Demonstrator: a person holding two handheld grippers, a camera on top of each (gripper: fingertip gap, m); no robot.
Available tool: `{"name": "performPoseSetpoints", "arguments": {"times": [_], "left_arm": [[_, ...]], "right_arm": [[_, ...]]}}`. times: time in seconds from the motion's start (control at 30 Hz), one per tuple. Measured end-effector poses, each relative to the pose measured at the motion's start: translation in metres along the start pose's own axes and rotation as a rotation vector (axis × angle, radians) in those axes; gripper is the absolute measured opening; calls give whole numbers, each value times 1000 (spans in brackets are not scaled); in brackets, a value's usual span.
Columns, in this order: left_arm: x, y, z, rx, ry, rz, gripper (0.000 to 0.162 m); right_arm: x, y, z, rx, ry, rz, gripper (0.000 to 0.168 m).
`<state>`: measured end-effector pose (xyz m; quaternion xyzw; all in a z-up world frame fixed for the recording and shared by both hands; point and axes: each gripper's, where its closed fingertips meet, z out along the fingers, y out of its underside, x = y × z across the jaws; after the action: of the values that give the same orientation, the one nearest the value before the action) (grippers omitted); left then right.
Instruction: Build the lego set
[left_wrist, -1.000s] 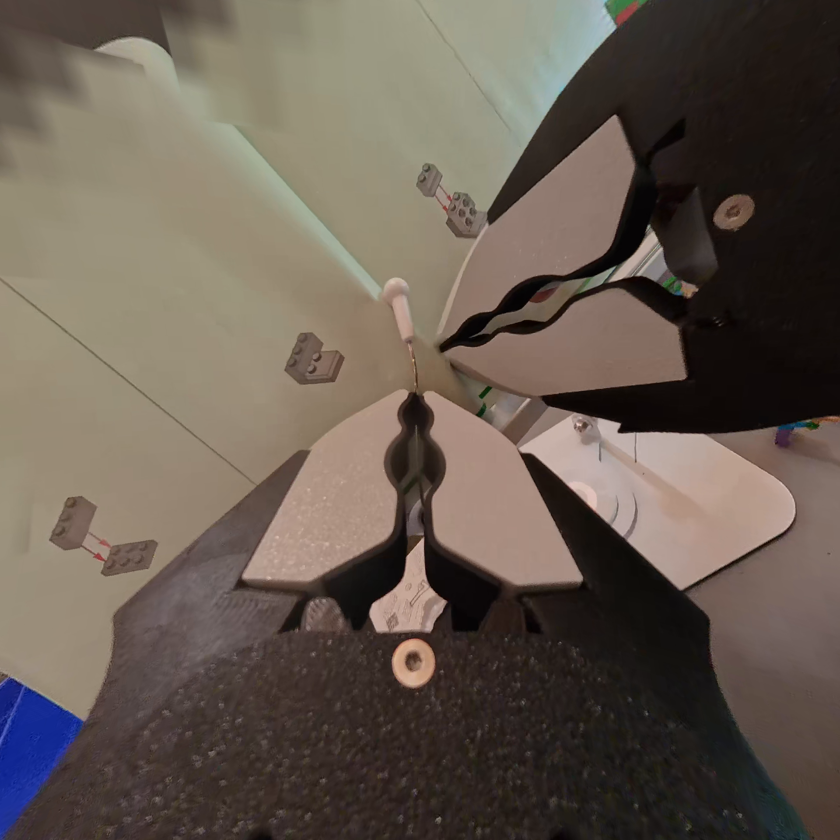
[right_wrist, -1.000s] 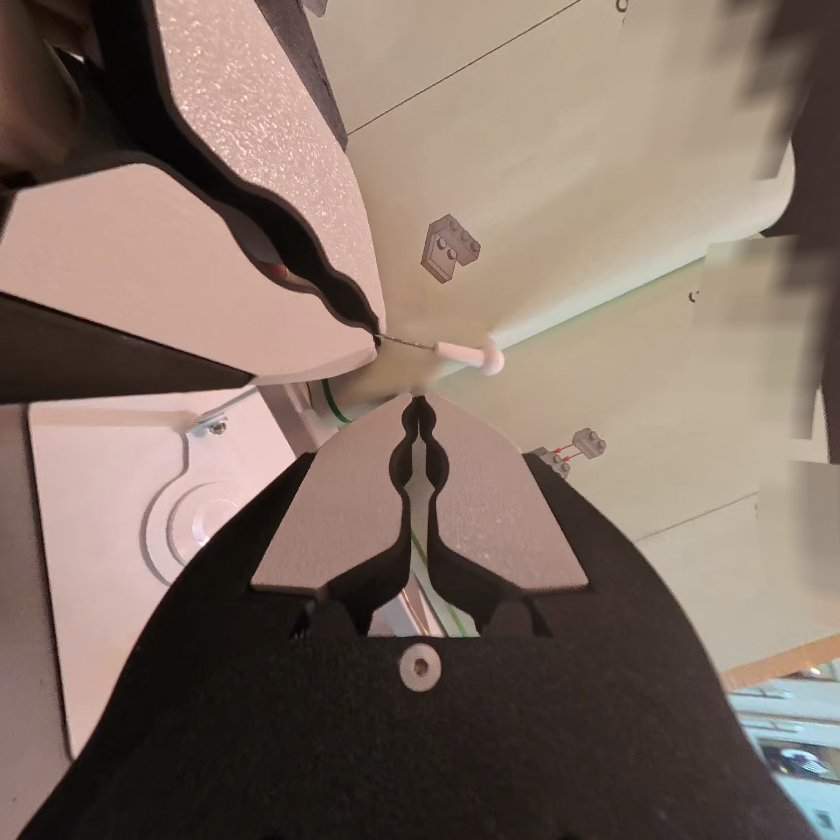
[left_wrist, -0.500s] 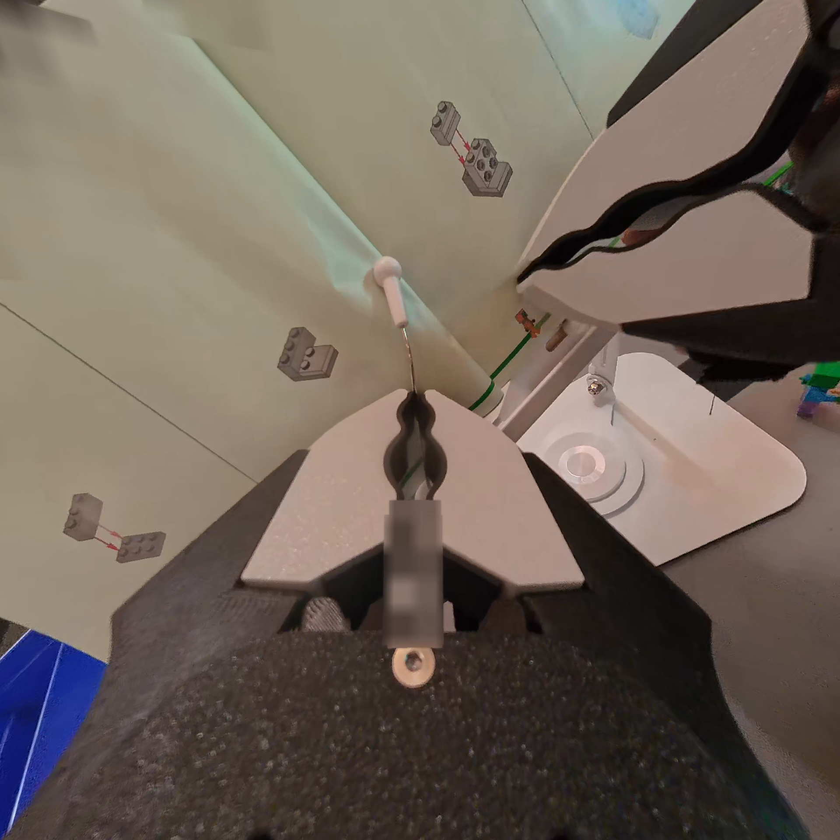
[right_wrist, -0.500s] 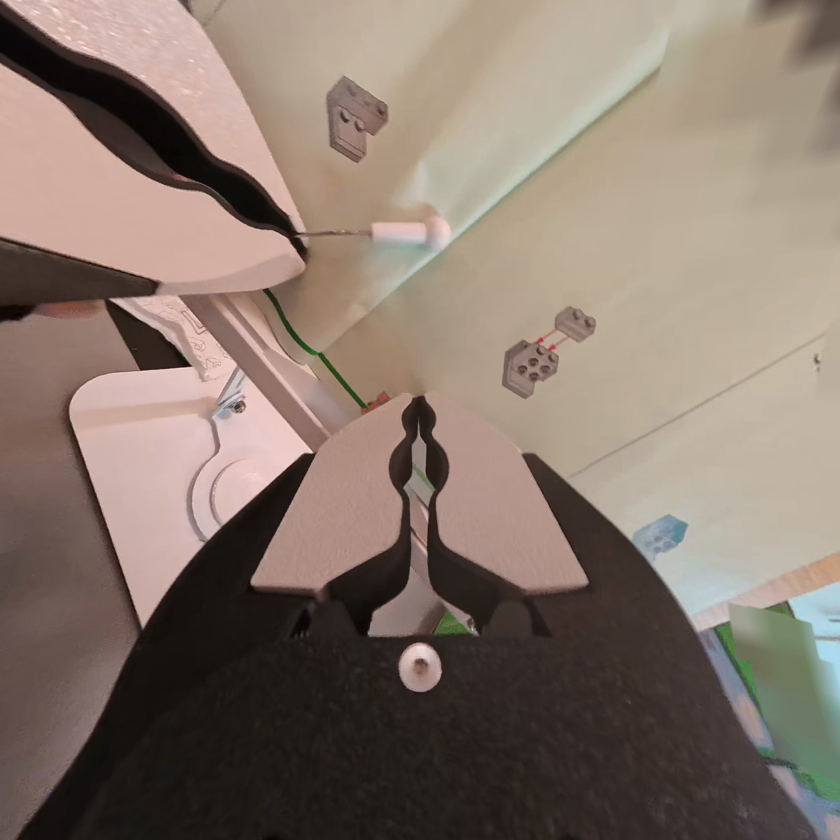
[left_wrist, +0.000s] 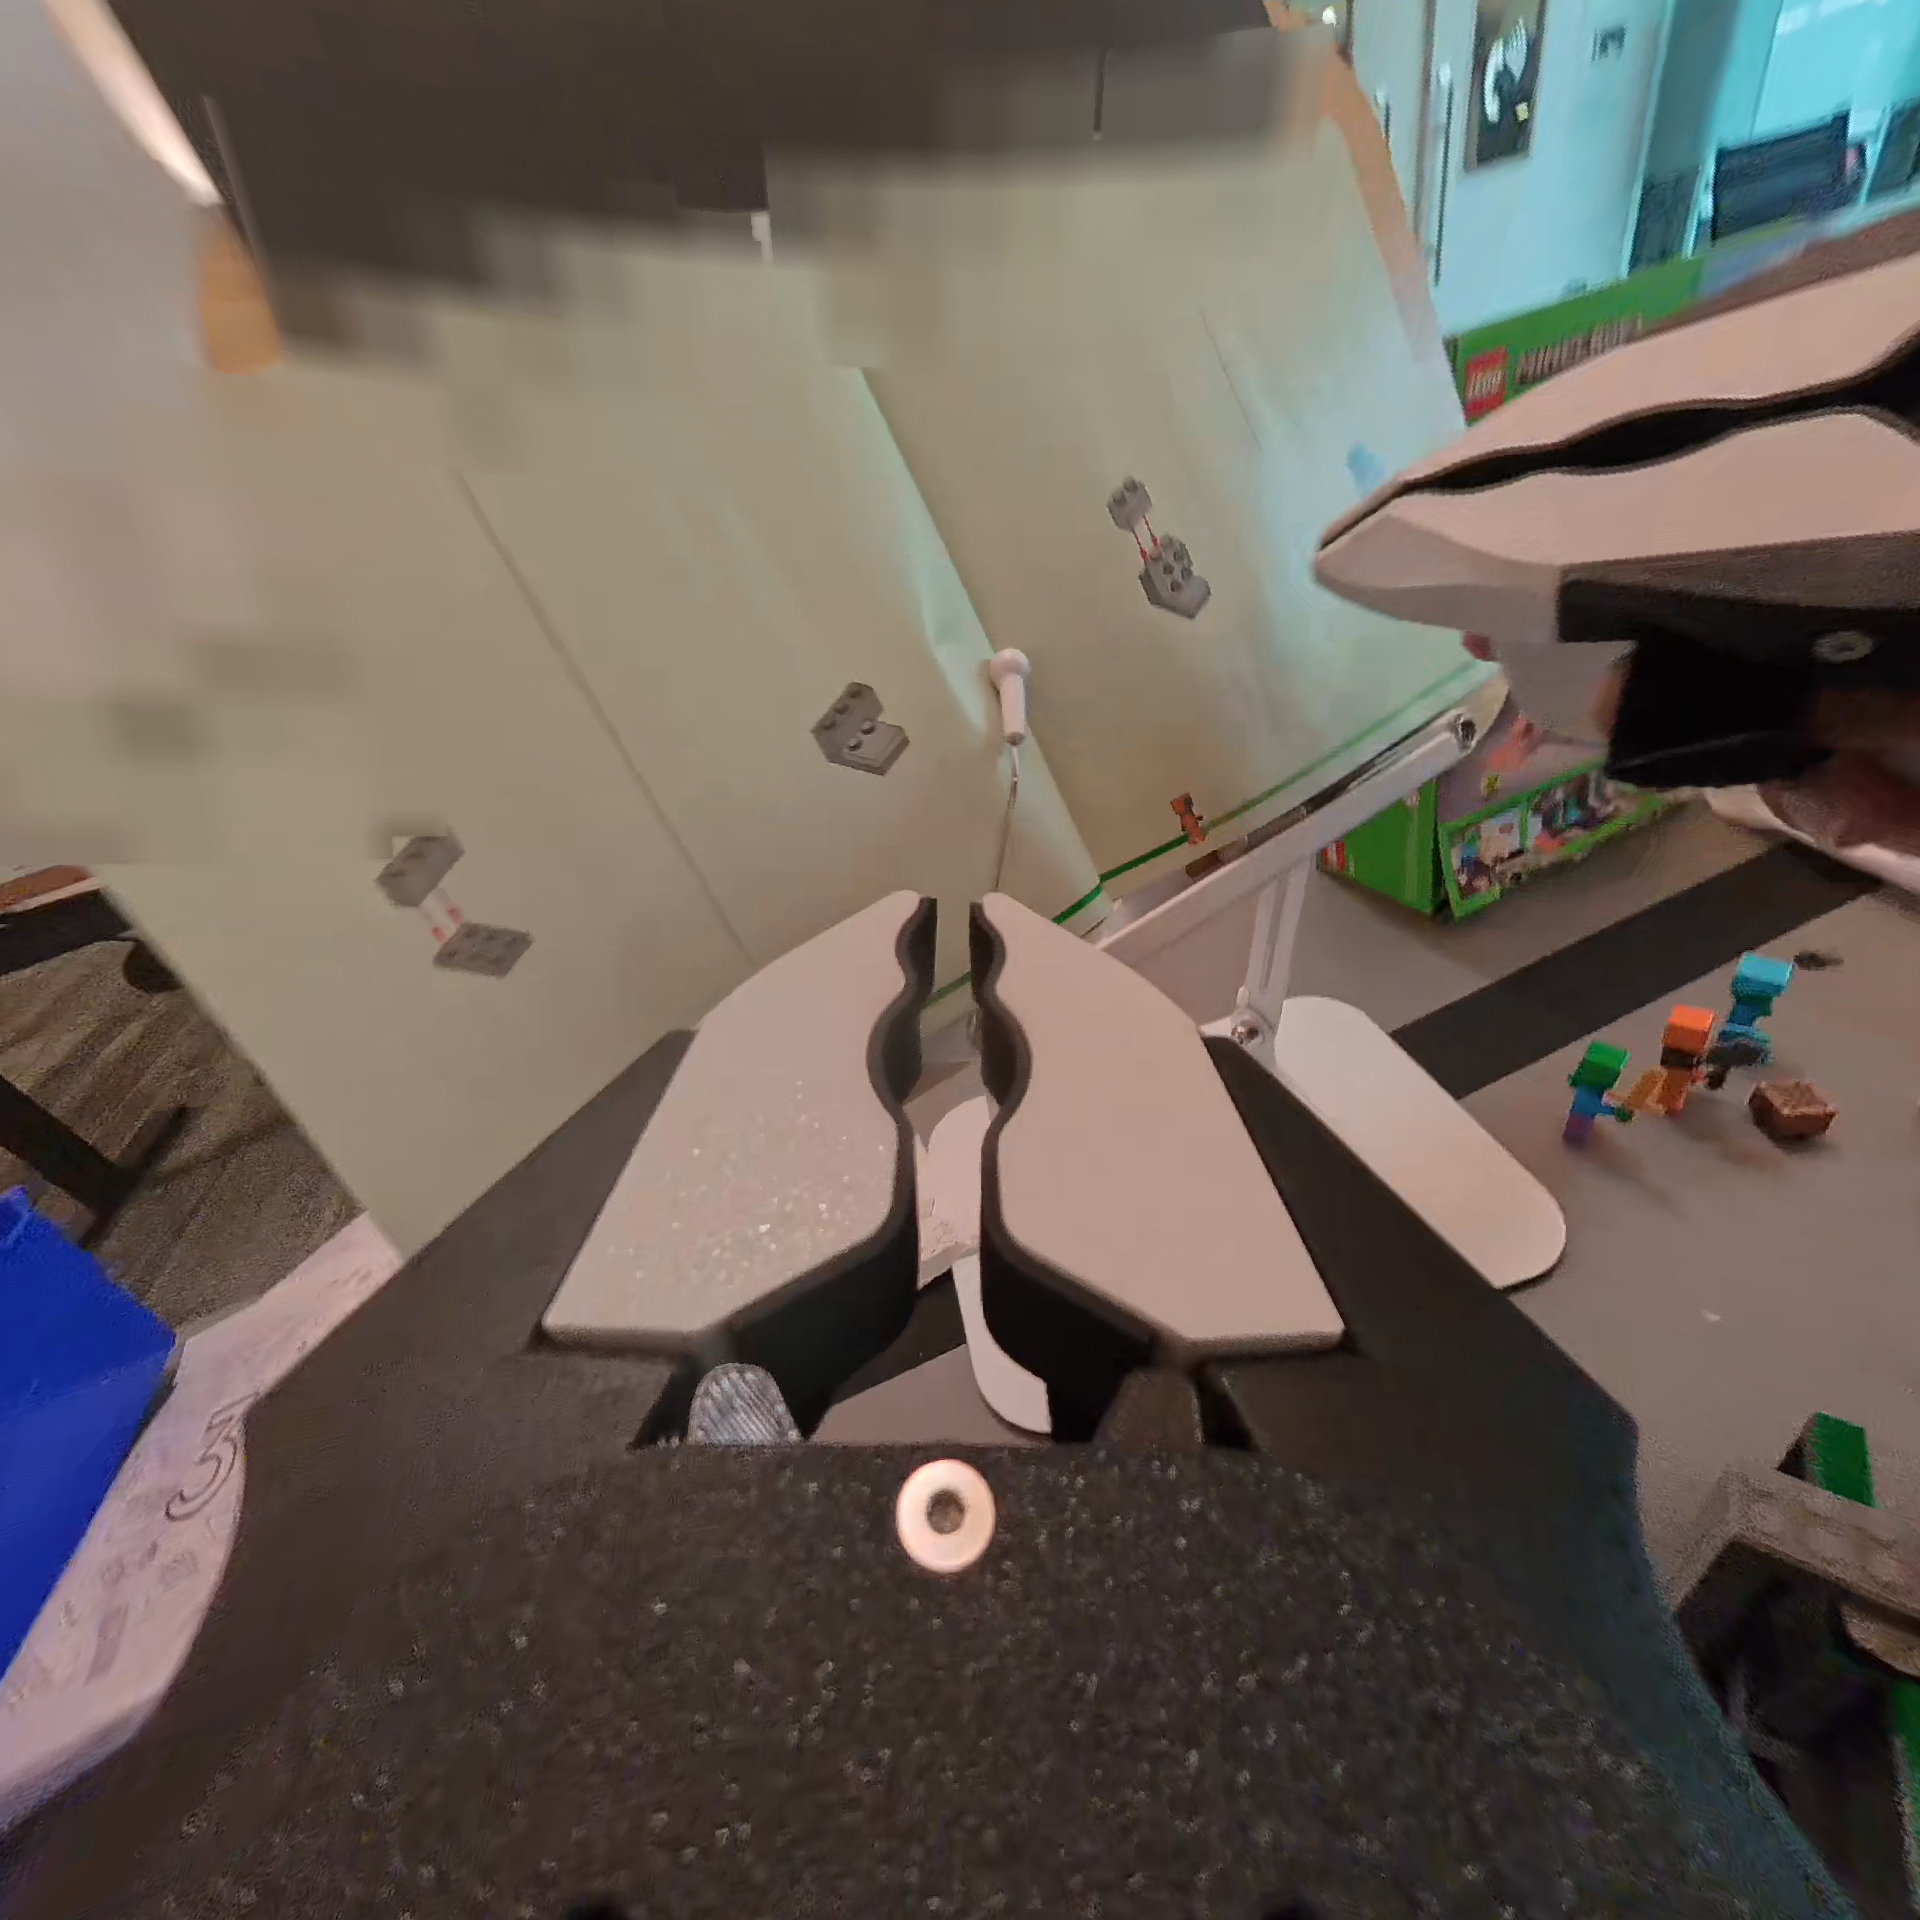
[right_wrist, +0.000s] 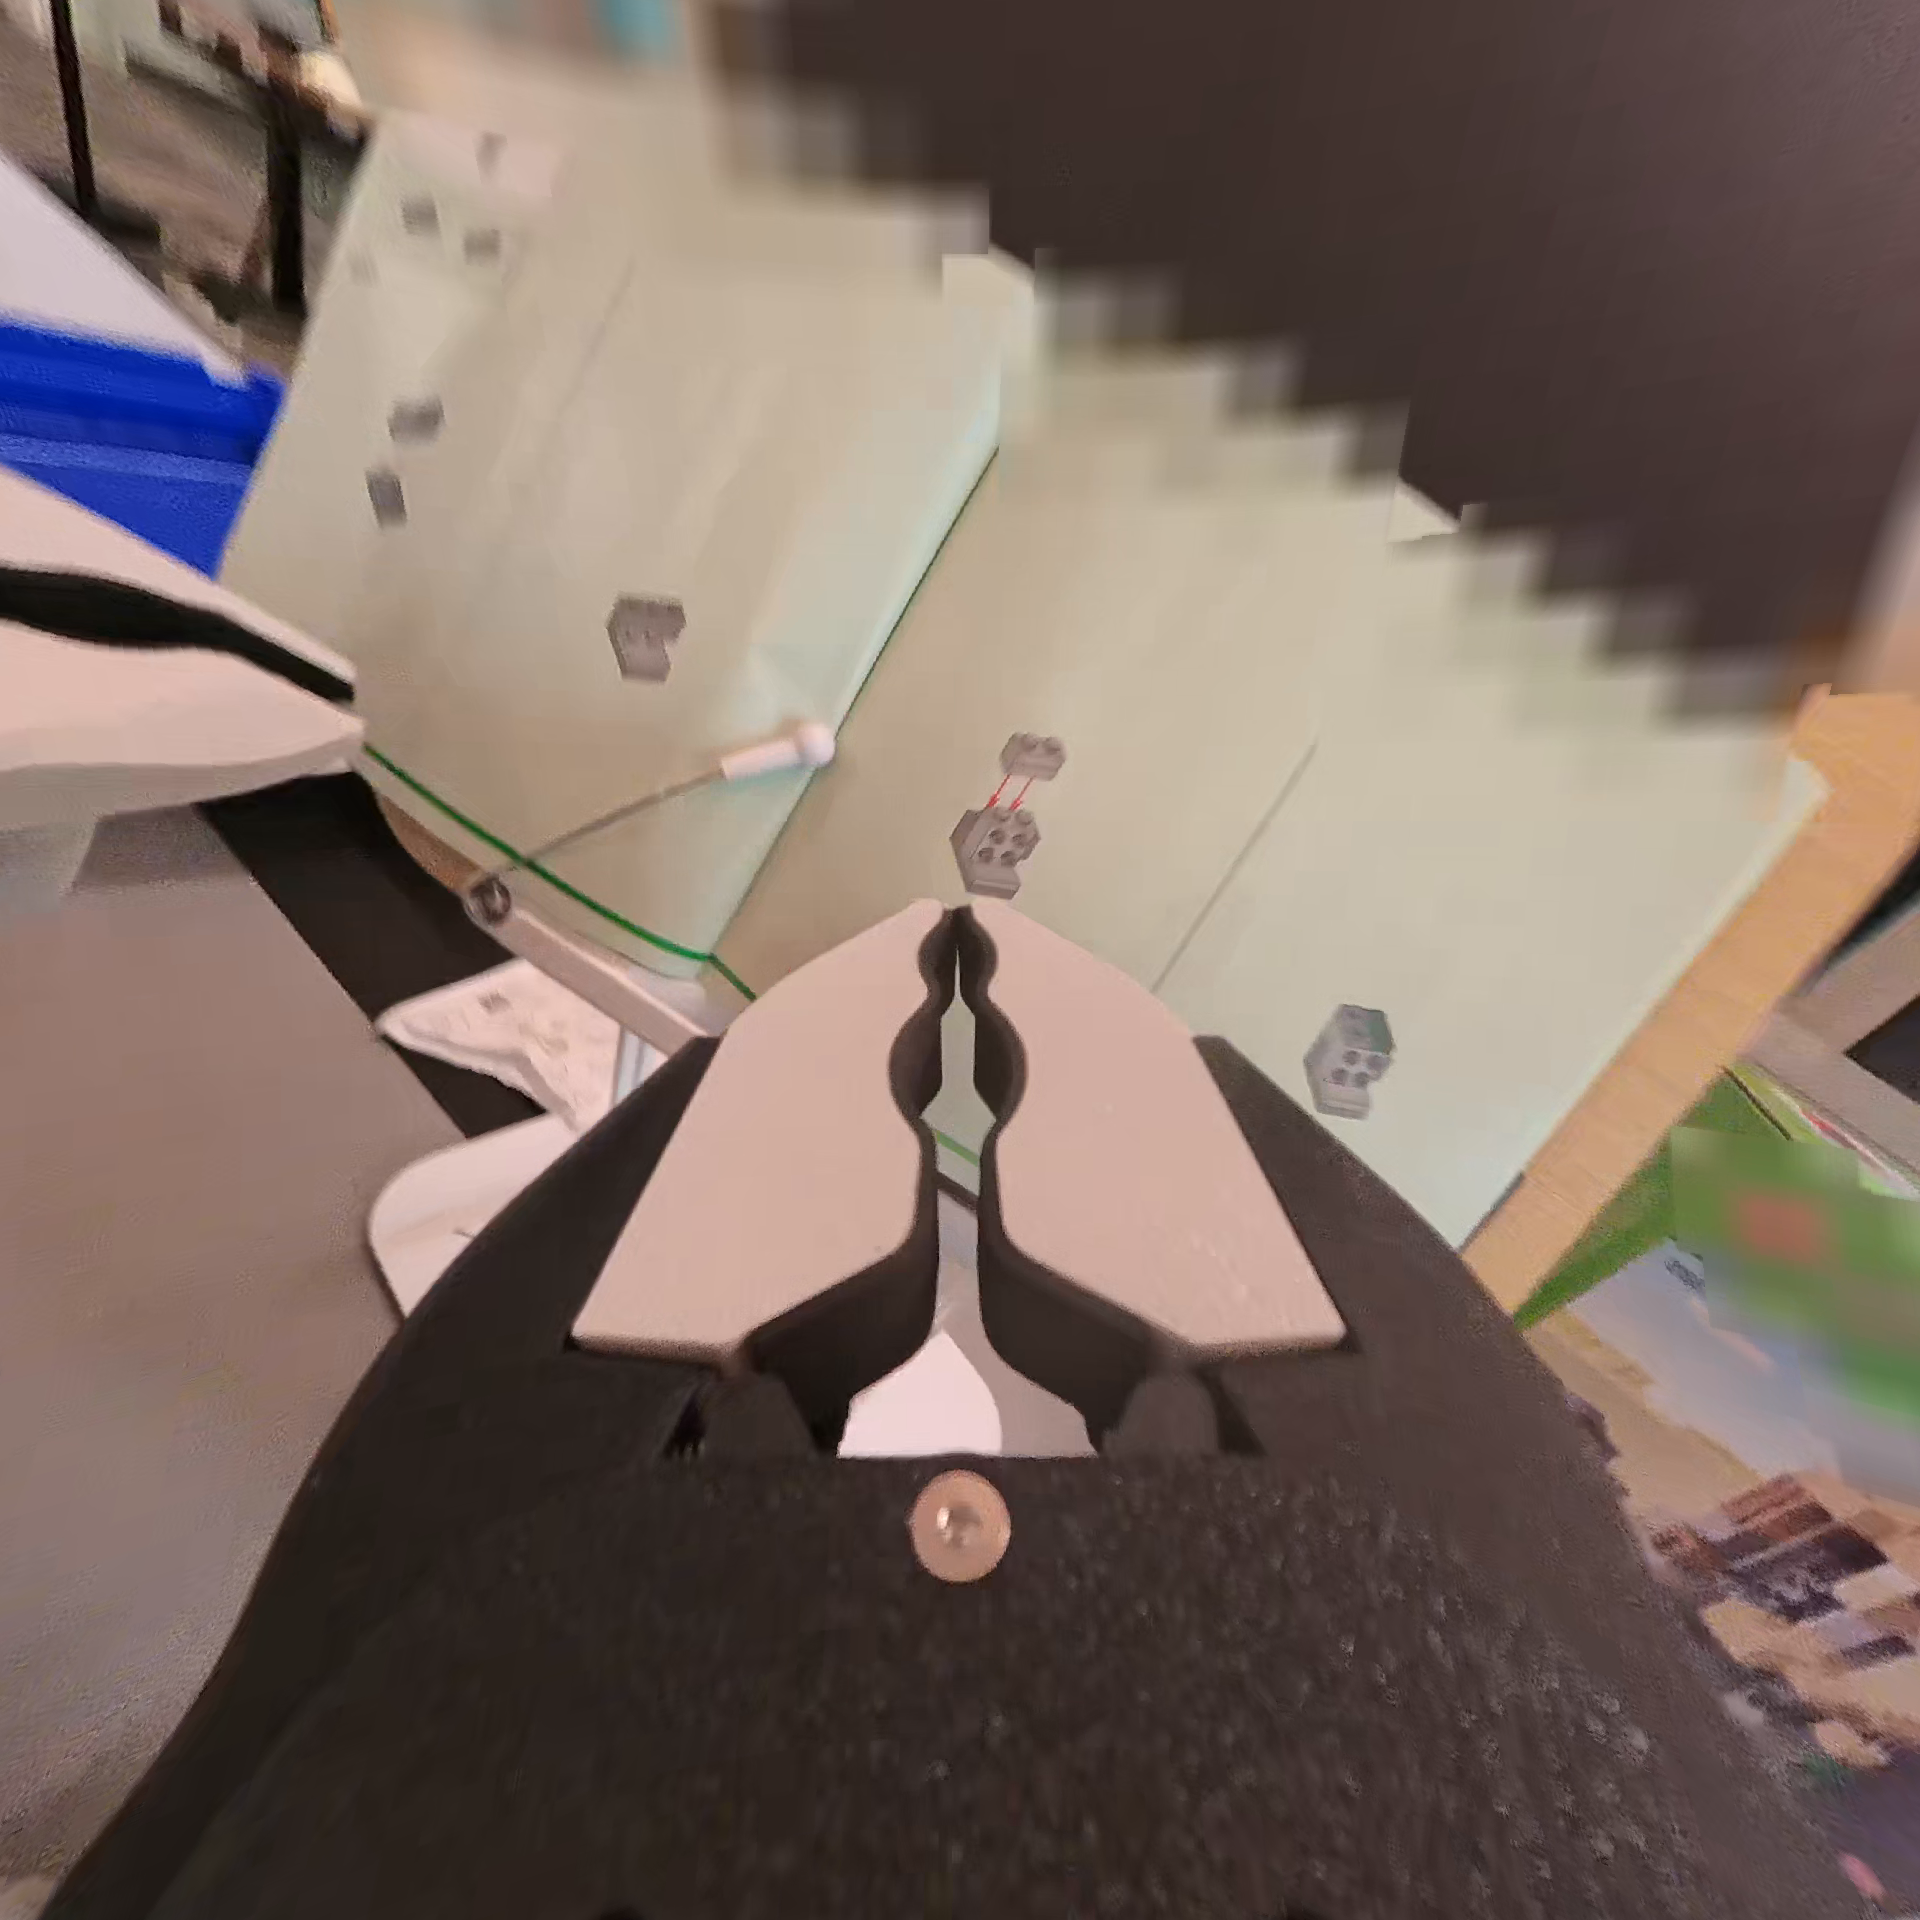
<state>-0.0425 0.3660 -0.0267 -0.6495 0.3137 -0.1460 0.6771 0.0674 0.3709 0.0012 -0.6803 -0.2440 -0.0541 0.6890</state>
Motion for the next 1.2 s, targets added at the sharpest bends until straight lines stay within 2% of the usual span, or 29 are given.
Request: {"name": "performPoseSetpoints", "arguments": {"times": [0.23,0.27,0.33,0.47,0.53,0.63,0.8,0.97,1.2], "left_arm": [[-15,-5,-41,79,-88,-124,2],[-17,-4,-45,79,-99,-135,2],[-21,-1,-53,75,-114,-154,1],[-27,4,-72,78,-139,-193,0],[-29,6,-81,88,-147,-226,0],[-33,14,-92,110,-167,-278,0],[-40,26,-92,106,-188,-274,0],[-46,30,-91,111,-187,-257,5],[-38,35,-88,95,-163,-228,0]], "right_arm": [[-4,-23,-66,141,92,159,1],[-7,-23,-74,140,92,173,9],[-15,-20,-87,120,82,212,13],[-32,-16,-112,106,80,296,10],[-42,-14,-121,105,75,315,16],[-53,-11,-128,120,61,352,22],[-59,-7,-129,121,48,303,0],[-58,-6,-129,133,33,300,0],[-49,6,-130,125,60,294,0]]}}
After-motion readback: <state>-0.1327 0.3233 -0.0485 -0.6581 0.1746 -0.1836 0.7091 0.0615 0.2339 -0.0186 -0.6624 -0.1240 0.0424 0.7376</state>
